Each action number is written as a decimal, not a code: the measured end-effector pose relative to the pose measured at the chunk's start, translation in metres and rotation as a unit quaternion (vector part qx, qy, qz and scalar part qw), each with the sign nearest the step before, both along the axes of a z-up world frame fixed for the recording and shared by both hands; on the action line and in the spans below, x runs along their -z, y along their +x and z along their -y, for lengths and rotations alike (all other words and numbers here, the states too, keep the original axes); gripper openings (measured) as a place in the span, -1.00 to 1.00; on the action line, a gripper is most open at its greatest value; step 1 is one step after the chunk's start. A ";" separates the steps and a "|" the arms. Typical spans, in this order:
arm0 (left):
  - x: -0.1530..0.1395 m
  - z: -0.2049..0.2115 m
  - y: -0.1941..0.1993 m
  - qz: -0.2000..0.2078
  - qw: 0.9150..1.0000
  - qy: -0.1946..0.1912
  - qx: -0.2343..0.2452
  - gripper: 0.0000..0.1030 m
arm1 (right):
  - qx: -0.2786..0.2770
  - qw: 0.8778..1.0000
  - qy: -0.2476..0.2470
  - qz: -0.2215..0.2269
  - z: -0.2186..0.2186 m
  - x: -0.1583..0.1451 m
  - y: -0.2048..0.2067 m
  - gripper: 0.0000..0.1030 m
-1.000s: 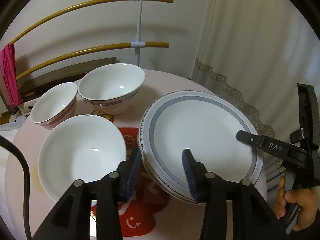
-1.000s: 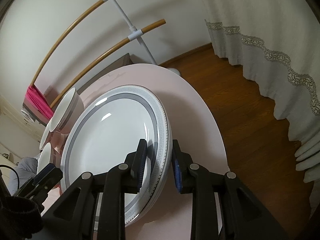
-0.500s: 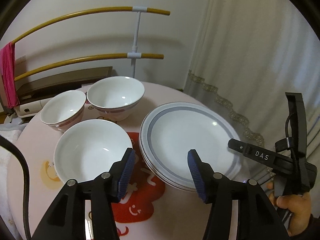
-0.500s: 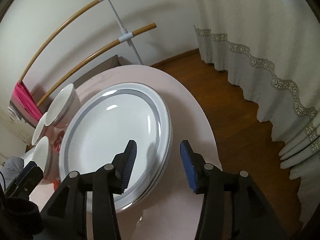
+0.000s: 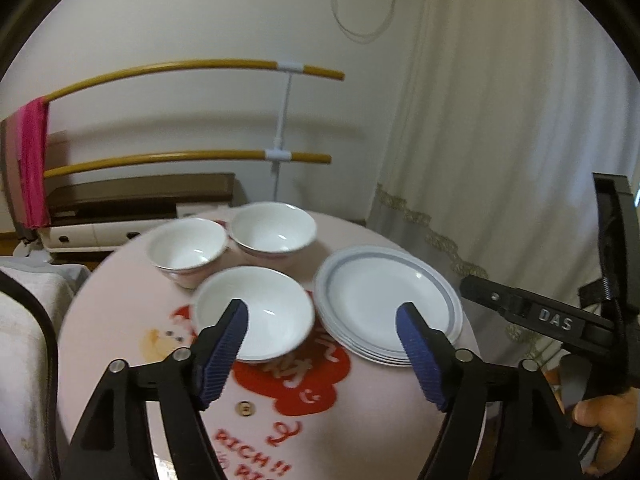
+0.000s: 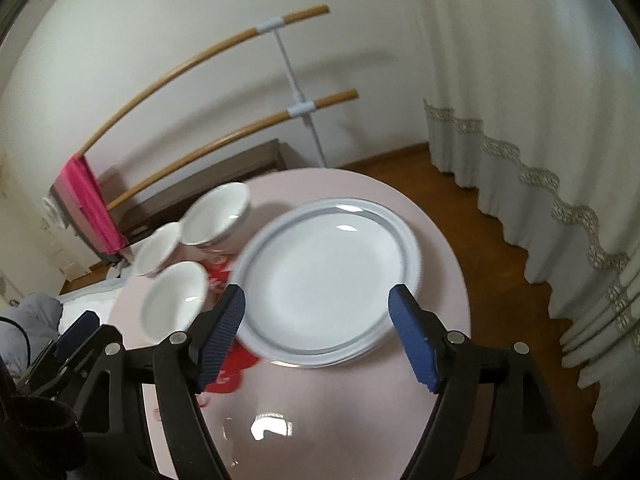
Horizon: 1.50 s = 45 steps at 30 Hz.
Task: Organize plates and bowls
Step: 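Move the right gripper to a white bowl and pinch its rim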
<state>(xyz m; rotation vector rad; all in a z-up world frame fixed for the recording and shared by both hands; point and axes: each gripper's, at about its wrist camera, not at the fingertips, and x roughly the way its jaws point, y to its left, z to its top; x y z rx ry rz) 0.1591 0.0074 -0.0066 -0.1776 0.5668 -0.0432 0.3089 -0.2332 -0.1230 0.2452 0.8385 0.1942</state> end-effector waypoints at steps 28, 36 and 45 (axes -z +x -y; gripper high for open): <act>0.047 -0.107 0.085 -0.132 0.989 -0.047 -0.042 0.39 | -0.164 0.982 -0.060 -0.071 -0.138 0.043 0.053 0.39; 0.067 -0.109 0.115 -0.171 0.984 -0.047 -0.030 -0.21 | -0.161 0.978 -0.085 -0.102 -0.142 0.071 0.077 0.15; 0.078 -0.100 0.130 -0.176 0.983 -0.043 -0.018 -0.52 | -0.172 0.974 -0.100 -0.106 -0.146 0.079 0.091 -0.23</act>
